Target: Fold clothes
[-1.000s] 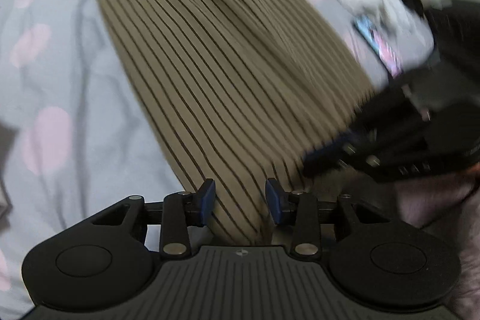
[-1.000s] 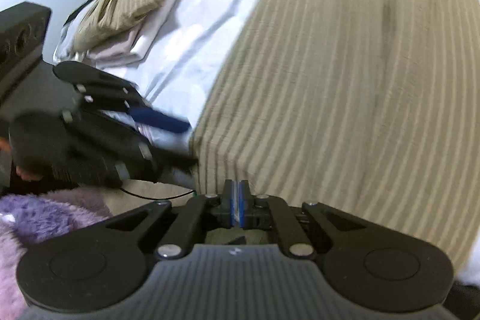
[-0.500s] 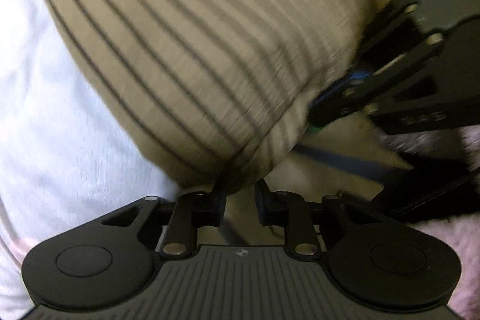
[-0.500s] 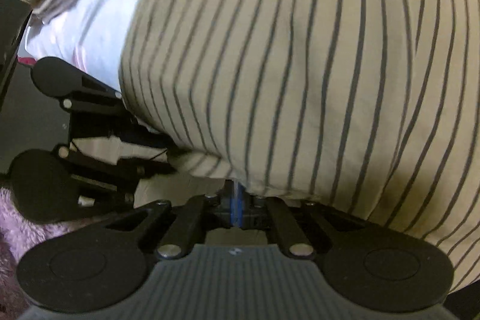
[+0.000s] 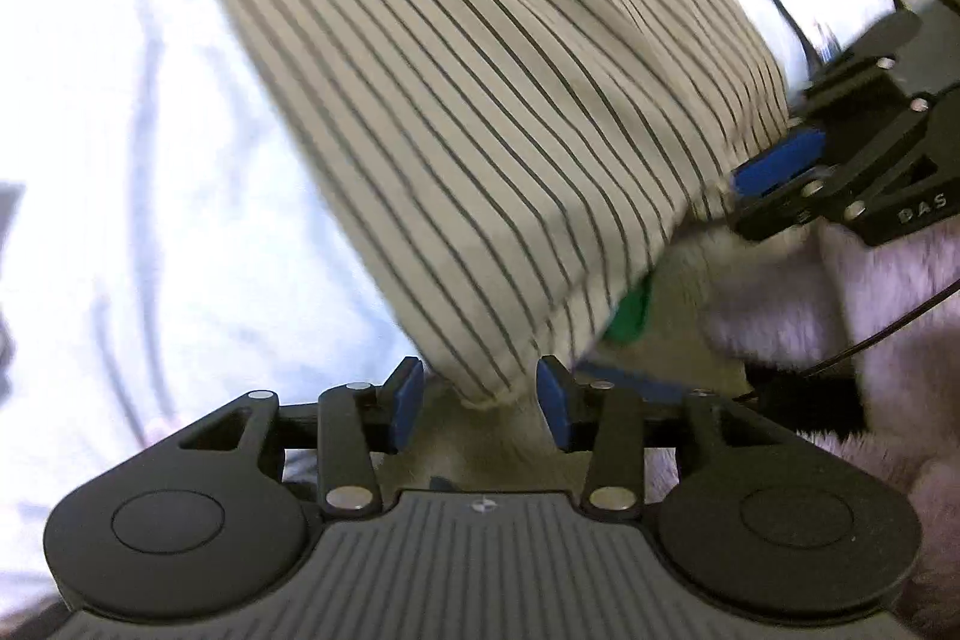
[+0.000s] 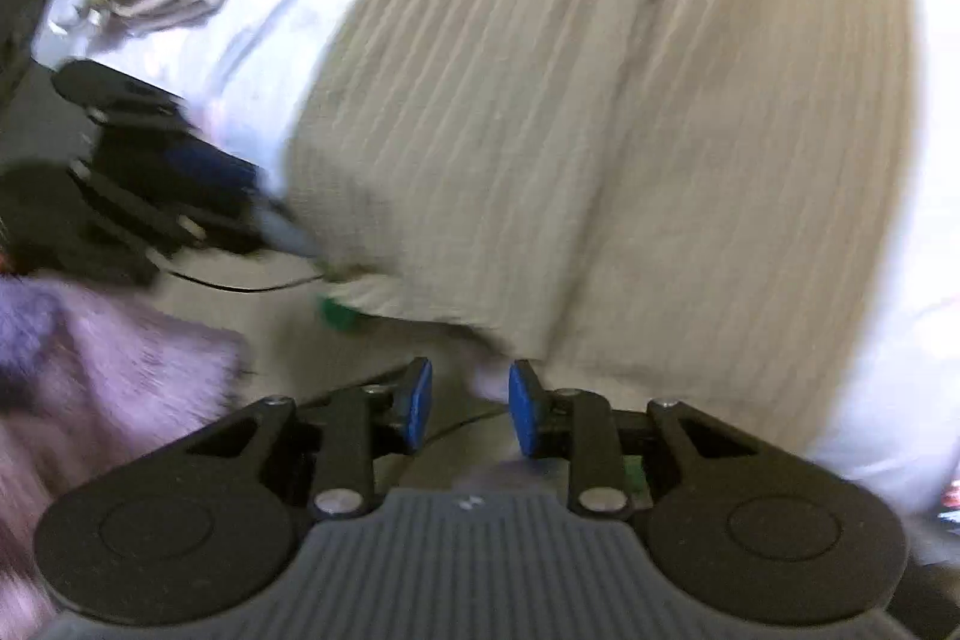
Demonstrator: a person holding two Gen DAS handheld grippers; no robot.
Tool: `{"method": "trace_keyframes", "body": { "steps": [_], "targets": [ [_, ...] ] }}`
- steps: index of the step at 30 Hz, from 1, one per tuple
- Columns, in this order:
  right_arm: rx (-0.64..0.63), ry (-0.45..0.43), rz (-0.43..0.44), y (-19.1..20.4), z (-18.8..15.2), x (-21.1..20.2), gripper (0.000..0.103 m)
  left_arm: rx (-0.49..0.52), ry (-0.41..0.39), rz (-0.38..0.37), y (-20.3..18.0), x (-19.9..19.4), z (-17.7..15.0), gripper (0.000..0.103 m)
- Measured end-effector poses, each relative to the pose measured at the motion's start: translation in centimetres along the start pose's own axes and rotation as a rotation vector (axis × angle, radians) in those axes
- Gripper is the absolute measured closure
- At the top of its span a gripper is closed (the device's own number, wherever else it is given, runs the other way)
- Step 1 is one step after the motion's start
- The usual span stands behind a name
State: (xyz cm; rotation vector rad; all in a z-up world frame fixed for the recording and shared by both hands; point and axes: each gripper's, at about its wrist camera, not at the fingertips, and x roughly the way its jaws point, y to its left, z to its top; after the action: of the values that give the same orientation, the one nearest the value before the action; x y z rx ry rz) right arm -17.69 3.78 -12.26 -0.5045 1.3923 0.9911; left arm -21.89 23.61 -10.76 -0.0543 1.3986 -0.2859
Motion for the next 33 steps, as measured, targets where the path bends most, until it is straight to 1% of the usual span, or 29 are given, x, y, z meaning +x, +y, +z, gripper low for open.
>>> {"method": "trace_keyframes", "body": {
  "steps": [1,2,3,4,6,8,10,11,13,15,16,17,18,19,20,21,22,23,25,31,33],
  "targets": [
    [-0.011,-0.006,-0.051,-0.9,-0.4,-0.8,0.066,-0.025,-0.026,0.009,0.4,-0.3,0.1,0.064],
    [-0.004,-0.011,-0.096,-1.7,-0.3,-1.3,0.059,-0.05,-0.05,0.018,0.8,-0.7,0.1,0.064],
    [0.017,-0.016,-0.127,-2.9,-0.5,-1.9,0.057,-0.069,-0.066,0.023,1.2,-0.9,0.0,0.064],
    [0.05,-0.02,-0.144,-4.3,-0.6,-2.3,0.057,-0.09,-0.08,0.025,1.6,-1.0,-0.7,0.064],
    [0.127,-0.024,-0.165,-6.6,-0.5,-2.6,0.056,-0.127,-0.093,0.008,2.0,-0.9,-0.6,0.063],
    [0.214,-0.031,-0.145,-9.0,-0.4,-2.6,0.056,-0.155,-0.087,-0.022,2.3,-0.4,-0.2,0.062],
    [0.285,-0.034,-0.126,-10.7,-0.3,-2.3,0.056,-0.175,-0.08,-0.024,1.7,0.3,0.2,0.06],
    [0.311,-0.035,-0.122,-11.3,-0.3,-2.1,0.056,-0.179,-0.079,-0.019,1.3,0.8,0.3,0.057],
    [0.331,-0.029,-0.117,-12.1,-0.3,-1.4,0.056,-0.187,-0.079,-0.013,1.4,1.4,0.7,0.054],
    [0.346,-0.032,-0.095,-12.4,-0.2,-0.8,0.049,-0.2,-0.078,-0.023,1.5,1.8,0.8,0.054],
    [0.339,-0.032,-0.087,-12.3,-0.1,-0.5,0.049,-0.208,-0.077,-0.032,1.6,1.9,0.9,0.055],
    [0.319,-0.03,-0.093,-12.0,-0.1,-0.3,0.05,-0.212,-0.077,-0.033,1.7,1.9,0.9,0.06],
    [0.294,-0.028,-0.108,-11.7,0.0,-0.2,0.058,-0.206,-0.08,-0.019,1.3,2.2,0.9,0.065],
    [0.273,-0.029,-0.12,-11.3,0.0,-0.2,0.065,-0.196,-0.082,-0.001,0.8,2.7,0.8,0.08],
    [0.257,-0.034,-0.128,-11.0,0.0,-0.3,0.08,-0.193,-0.083,0.003,0.8,2.6,0.7,0.09],
    [0.248,-0.042,-0.133,-10.9,0.0,-0.4,0.088,-0.192,-0.085,0.006,0.9,2.5,0.6,0.094],
    [0.247,-0.05,-0.137,-10.9,0.0,-0.6,0.09,-0.206,-0.087,-0.006,1.1,2.2,0.5,0.1],
    [0.252,-0.057,-0.143,-10.9,-0.1,-0.8,0.096,-0.218,-0.089,-0.016,1.4,2.0,0.3,0.102],
    [0.272,-0.066,-0.145,-11.3,-0.3,-1.1,0.1,-0.217,-0.089,-0.019,1.7,1.2,-0.1,0.102],
    [0.296,-0.071,-0.144,-11.9,-0.5,-1.4,0.101,-0.248,-0.064,-0.011,3.1,0.0,-1.5,0.103],
    [0.294,-0.059,-0.142,-12.0,-0.3,-1.2,0.1,-0.231,-0.026,0.035,3.2,0.5,-1.5,0.103]
  ]
}}
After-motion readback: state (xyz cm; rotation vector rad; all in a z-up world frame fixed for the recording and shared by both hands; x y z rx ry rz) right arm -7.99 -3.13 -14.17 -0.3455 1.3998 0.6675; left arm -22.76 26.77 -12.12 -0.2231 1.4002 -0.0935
